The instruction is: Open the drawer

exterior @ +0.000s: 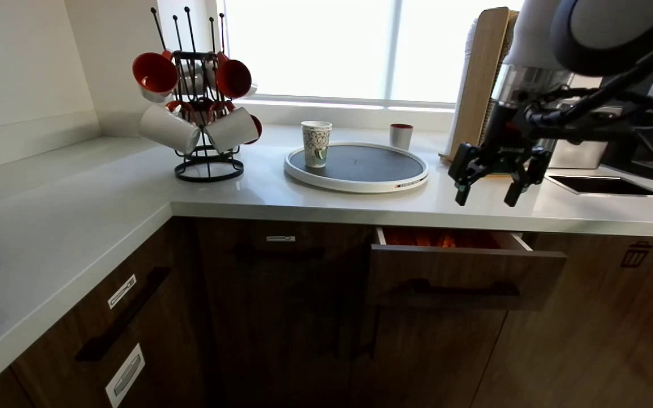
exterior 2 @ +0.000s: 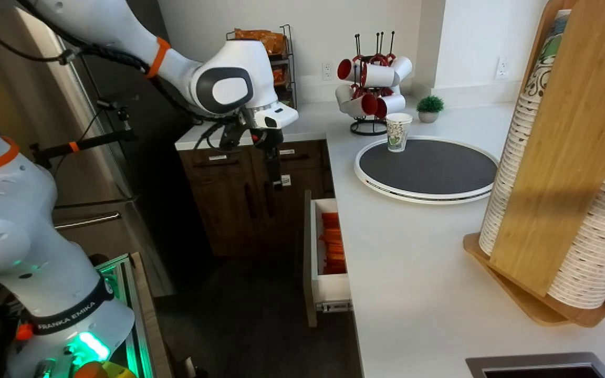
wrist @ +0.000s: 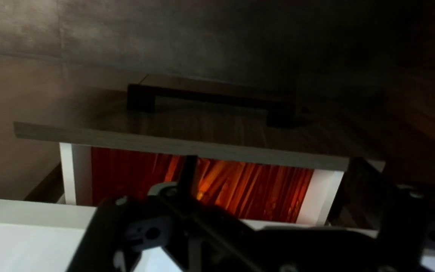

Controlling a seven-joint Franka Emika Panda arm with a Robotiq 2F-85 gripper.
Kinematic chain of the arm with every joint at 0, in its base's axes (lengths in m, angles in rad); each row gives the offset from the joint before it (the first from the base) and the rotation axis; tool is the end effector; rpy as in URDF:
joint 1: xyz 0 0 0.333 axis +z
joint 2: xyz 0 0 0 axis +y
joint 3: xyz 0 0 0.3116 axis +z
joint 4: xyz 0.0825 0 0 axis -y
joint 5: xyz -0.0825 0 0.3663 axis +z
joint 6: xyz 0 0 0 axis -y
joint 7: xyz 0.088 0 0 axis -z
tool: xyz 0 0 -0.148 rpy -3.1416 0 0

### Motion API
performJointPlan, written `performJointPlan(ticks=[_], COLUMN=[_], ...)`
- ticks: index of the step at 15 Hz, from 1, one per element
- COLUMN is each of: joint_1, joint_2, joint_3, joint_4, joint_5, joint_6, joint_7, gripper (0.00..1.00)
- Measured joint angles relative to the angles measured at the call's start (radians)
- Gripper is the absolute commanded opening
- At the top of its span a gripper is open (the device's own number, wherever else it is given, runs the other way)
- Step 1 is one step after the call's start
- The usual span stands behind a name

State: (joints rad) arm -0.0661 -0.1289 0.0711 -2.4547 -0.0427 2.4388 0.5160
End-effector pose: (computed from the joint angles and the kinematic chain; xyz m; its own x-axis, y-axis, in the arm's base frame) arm 0.4692 0.0008 0.3244 0.8803 -0.4597 0.1169 -0.4607 -0.8873 -0.0201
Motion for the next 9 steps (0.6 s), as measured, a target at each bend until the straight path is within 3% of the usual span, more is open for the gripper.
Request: performJointPlan(ticks=[2, 9], joint_1=[-0.003, -0.002], joint_2=[0.075, 0.075], joint_3=[-0.003, -0.014], joint_4=[0.012, 0.018], joint_5=[-0.065, -0.082], joint_6=[0.123, 0.134], joint_7=[0.064, 0.057], gripper=[1.00, 1.00])
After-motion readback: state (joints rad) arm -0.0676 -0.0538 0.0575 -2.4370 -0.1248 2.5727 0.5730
